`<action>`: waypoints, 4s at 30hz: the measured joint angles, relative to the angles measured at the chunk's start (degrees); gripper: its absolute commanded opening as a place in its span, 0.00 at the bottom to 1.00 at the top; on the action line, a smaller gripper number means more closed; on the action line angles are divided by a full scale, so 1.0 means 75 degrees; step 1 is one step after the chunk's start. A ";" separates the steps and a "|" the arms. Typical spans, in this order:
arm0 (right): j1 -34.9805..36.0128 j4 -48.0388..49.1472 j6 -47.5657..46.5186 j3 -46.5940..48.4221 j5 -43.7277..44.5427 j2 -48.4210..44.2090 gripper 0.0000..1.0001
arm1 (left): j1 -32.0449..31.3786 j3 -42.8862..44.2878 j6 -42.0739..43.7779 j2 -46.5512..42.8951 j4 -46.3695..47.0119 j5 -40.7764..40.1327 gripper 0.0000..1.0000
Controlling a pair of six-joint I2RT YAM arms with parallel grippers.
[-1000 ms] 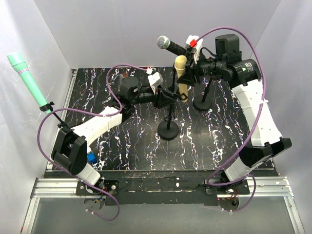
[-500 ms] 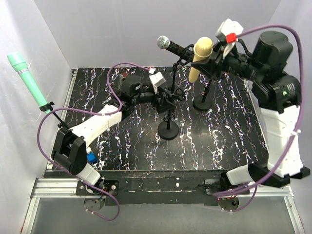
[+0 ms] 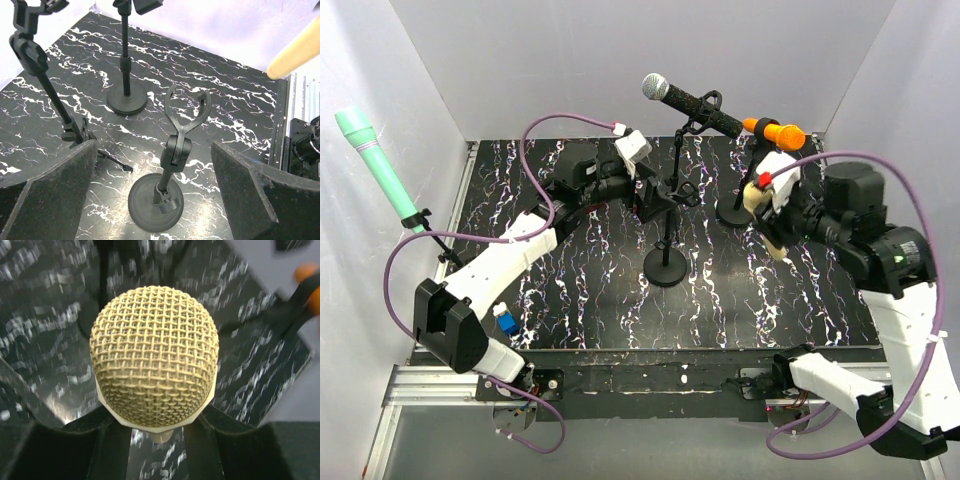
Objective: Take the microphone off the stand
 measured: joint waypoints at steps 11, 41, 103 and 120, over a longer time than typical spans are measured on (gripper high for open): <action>-0.0603 -0.0758 -0.2378 -0.4199 0.1836 -0.0836 0.01 | 0.0000 0.0638 0.0294 -0.0041 -0.0519 -0.0358 0.98; -0.1498 0.1221 -0.6356 -0.7968 0.2174 0.0956 0.83 | 0.0000 0.0976 0.0912 -0.0105 -0.1335 -0.0612 0.98; -0.3695 -0.0321 -0.6607 -0.3112 0.0417 0.6443 0.44 | 0.0935 -0.1221 0.2232 -0.0726 -0.2492 -0.1384 0.98; -0.2189 0.0699 -0.7466 -0.6560 0.0644 0.3334 0.79 | 0.0947 -0.1314 0.2326 -0.0828 -0.2378 -0.1209 0.98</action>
